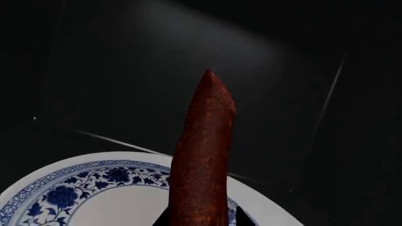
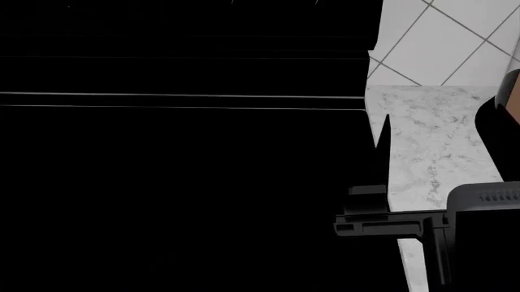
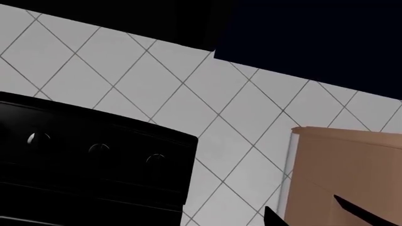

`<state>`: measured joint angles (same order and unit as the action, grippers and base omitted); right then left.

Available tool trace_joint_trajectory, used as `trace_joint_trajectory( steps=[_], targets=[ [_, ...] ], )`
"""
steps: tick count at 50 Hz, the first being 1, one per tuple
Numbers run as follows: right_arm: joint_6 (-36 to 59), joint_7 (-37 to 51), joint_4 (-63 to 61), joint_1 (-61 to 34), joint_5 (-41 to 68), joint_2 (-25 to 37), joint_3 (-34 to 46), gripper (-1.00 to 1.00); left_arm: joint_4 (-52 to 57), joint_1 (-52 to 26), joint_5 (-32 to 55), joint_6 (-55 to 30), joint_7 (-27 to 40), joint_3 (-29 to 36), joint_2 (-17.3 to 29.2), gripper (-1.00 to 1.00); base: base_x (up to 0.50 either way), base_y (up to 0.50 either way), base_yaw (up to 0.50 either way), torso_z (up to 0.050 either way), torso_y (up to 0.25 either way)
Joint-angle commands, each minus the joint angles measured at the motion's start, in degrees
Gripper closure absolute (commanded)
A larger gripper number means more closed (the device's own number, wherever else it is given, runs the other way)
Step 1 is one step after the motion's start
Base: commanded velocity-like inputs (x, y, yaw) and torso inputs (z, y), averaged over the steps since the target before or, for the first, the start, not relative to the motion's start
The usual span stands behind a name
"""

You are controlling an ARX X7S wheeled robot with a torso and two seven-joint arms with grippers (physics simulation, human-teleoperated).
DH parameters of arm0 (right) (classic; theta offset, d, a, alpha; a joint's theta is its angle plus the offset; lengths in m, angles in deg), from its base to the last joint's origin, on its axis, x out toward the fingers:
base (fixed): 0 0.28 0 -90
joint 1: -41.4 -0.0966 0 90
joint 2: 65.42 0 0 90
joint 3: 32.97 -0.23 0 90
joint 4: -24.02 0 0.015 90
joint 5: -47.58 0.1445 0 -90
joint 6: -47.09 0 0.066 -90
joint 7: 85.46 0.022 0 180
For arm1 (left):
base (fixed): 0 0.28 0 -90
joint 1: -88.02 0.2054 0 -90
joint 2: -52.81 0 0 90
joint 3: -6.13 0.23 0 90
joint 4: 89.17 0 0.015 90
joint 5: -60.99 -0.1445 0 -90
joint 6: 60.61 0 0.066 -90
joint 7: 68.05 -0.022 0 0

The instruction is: Pick the salami from the counter and place it in the microwave.

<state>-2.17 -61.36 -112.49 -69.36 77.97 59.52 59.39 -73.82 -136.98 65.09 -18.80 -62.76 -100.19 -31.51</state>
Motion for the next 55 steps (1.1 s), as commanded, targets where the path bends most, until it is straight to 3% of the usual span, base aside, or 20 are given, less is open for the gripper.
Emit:
trace_joint_trajectory(
  steps=[1,6,11,29,49,50,55],
  targets=[
    [0.1,0.1,0.0,-0.1,0.1,0.1,0.2,-1.00,-0.3,0.0,3.3,1.2,3.1,0.1,1.2,1.00,0.00,0.00,0.00,0.000,0.000],
    [0.6,0.2,0.0,-1.0,0.2,0.1,0.8,-1.00,0.9,0.0,13.1,1.0,6.3,5.5,3.0,1.00,0.00,0.00,0.00,0.000,0.000],
    [0.6,0.3,-0.1,-0.9,0.3,0.2,0.7,-1.00,0.3,0.0,15.6,1.9,6.8,7.9,3.7,1.00,0.00,0.00,0.00,0.000,0.000],
    [0.5,0.3,0.4,-1.6,0.3,0.1,1.4,-1.00,-0.3,1.0,-1.2,1.5,4.9,-3.4,4.4,1.00,0.00,0.00,0.00,0.000,0.000],
    [0.2,0.4,0.7,-1.5,0.5,0.4,1.2,-1.00,-0.3,3.3,-4.0,0.6,3.4,-3.4,3.2,1.00,0.00,0.00,0.00,0.000,0.000],
    [0.0,0.4,0.8,-1.4,0.4,0.4,1.2,-1.00,-0.3,3.3,-4.0,0.6,3.1,-3.3,3.2,-1.00,0.01,0.00,0.00,0.000,0.000],
    [-0.1,0.4,0.8,-1.4,0.5,0.4,1.3,-1.00,-0.3,3.1,-4.0,0.8,2.9,-3.3,3.3,-1.00,0.00,0.00,0.00,0.000,0.000]
  ],
)
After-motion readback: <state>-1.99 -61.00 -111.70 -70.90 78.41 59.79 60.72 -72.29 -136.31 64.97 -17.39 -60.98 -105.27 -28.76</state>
